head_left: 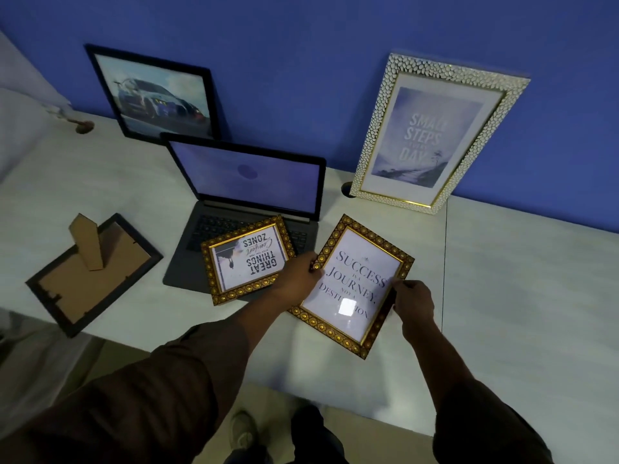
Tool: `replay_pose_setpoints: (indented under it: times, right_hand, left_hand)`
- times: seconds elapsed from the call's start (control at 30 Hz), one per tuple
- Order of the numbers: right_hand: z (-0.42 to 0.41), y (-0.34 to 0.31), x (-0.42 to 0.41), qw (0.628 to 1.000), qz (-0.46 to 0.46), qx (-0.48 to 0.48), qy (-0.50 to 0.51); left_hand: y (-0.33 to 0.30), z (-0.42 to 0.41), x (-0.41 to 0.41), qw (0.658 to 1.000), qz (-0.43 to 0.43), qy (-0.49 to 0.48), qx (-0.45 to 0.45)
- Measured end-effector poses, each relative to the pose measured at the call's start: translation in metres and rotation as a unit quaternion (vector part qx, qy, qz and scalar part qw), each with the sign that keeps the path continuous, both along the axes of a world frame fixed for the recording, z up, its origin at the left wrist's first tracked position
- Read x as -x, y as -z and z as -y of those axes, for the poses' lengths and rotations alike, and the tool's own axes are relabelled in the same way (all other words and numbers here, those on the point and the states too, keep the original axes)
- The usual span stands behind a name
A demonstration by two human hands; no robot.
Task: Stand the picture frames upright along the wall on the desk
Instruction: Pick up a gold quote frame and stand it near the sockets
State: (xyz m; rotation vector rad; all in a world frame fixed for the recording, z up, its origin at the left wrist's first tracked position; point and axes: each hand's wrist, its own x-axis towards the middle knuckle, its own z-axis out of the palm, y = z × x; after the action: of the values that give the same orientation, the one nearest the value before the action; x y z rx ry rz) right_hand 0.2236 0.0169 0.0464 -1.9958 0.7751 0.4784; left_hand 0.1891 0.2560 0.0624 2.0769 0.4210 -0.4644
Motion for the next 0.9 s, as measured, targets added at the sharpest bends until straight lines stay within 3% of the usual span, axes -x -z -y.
replay_pose_setpoints:
  times: [0.17, 0.4, 0.67, 0.9]
  right_hand:
    - [-0.054, -0.039, 0.022, 0.998, 0.051, 0.0, -0.037]
    - [-0.192, -0.093, 0.083, 0.984, 0.116, -0.043, -0.128]
    - [-0.363, -0.153, 0.115, 0.938, 0.172, -0.122, -0.273]
    - [-0.475, -0.19, 0.089, 0.896, 0.224, -0.166, -0.346]
  left_hand:
    - [-0.025, -0.06, 0.054, 0.999, 0.038, -0.028, 0.011]
    - [-0.061, -0.194, 0.16, 0.992, 0.076, -0.103, 0.012]
    - [-0.121, -0.338, 0.238, 0.964, 0.136, -0.226, -0.043]
    - [-0.159, -0.422, 0.248, 0.926, 0.183, -0.327, -0.052]
